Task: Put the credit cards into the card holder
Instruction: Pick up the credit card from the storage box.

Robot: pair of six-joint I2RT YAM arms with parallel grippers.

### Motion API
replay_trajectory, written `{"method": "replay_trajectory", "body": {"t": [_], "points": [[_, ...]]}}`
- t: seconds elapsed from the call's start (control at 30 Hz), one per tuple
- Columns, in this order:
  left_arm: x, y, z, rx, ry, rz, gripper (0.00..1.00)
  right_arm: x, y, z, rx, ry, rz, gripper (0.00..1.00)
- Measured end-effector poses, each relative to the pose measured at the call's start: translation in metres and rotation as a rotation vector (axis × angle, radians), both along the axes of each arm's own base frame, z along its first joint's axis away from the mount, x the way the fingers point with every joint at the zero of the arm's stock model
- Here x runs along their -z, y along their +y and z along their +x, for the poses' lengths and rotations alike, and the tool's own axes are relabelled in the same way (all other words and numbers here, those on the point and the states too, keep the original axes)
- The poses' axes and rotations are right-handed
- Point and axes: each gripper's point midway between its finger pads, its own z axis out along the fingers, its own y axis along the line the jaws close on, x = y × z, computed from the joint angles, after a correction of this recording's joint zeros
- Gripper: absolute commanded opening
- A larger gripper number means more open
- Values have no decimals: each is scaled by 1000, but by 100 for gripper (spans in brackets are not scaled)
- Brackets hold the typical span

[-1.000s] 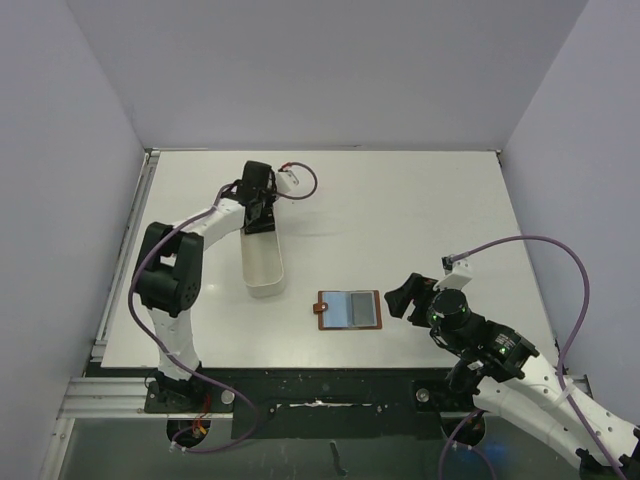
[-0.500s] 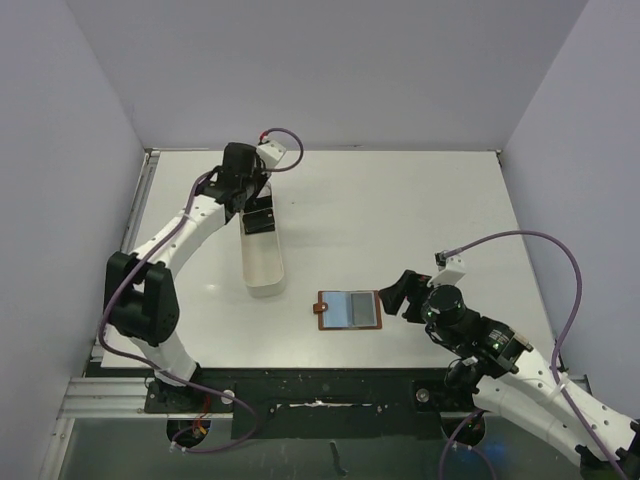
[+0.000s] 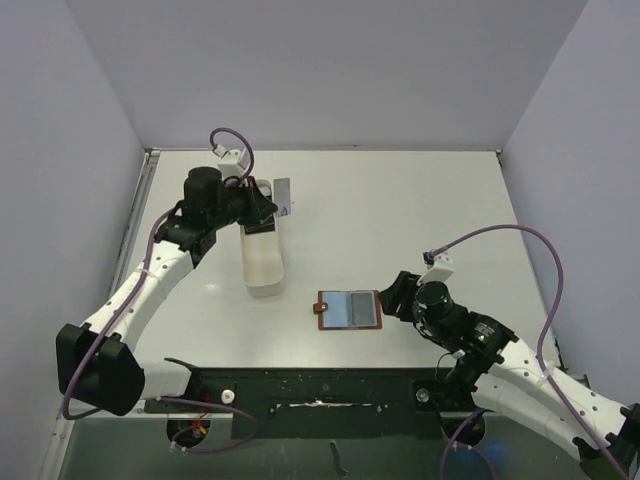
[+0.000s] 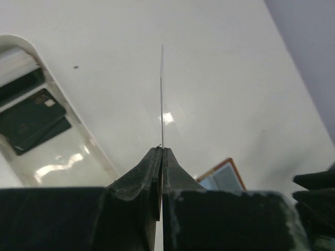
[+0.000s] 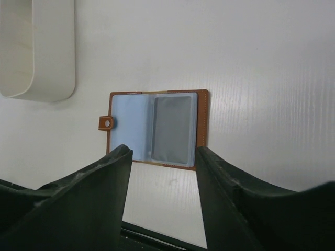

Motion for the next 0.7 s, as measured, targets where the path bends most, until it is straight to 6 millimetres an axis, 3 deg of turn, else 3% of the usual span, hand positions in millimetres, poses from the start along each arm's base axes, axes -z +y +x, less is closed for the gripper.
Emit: {"method": "replay_trajectory", "body": {"t": [0.1,0.3,0.43,0.57,0.7], "points": [[5,-18,-25,49,63,-160,0,9,-1,-1,-3,11,-21,41],[42,-45,-66,99,285,-332,0,33,-2,-1,-5,53,-73,39],[55,-75,-95,153,373,-396,0,49,1,3,-5,88,-116,38],[74,-112,-143,245,458,-430,0,68,1,10,7,132,-139,38],[96,-130,-170,289,529,-430,0,81,-2,19,27,166,-134,36]]}}
